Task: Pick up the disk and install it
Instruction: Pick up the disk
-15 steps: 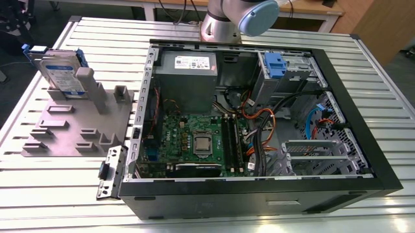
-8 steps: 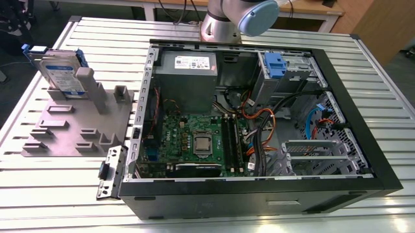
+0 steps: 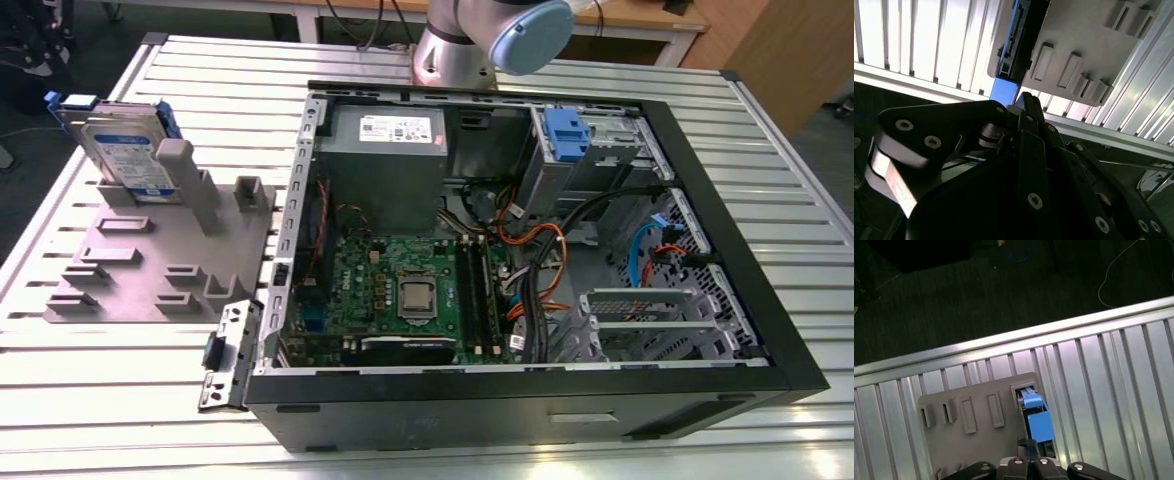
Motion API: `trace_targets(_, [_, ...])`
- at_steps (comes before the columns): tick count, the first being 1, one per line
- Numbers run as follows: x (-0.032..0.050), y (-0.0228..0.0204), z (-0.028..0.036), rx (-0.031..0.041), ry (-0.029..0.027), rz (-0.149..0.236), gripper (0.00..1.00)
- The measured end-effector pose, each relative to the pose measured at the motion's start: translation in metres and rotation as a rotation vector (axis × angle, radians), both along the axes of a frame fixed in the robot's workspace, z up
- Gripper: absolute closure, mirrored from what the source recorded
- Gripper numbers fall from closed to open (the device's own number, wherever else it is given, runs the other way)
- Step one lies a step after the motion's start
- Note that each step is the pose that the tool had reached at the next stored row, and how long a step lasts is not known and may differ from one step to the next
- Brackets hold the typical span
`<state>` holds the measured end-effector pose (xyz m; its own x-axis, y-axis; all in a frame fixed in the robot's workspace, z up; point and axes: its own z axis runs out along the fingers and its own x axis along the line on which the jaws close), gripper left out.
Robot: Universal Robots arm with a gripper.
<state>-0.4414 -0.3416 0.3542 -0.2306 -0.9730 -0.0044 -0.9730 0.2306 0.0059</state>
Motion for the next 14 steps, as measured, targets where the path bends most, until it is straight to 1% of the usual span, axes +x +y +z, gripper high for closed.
trace_targets(1, [0.0, 0.0, -0.0003, 0.0, -0.0055, 0.001, 0.89])
trace_targets(3, [0.0001, 0.0001, -0.0007, 0.0002, -0.0061, 0.015, 0.89])
trace_targets(9, [0.0, 0.0001, -0.0017, 0.0007, -0.0062, 0.119, 0.89])
trace_targets(13, [0.0, 0.0002, -0.0018, 0.0007, -0.0063, 0.122, 0.89])
trace_targets(14, [0.0, 0.0002, -0.0018, 0.0007, -0.0063, 0.122, 0.83])
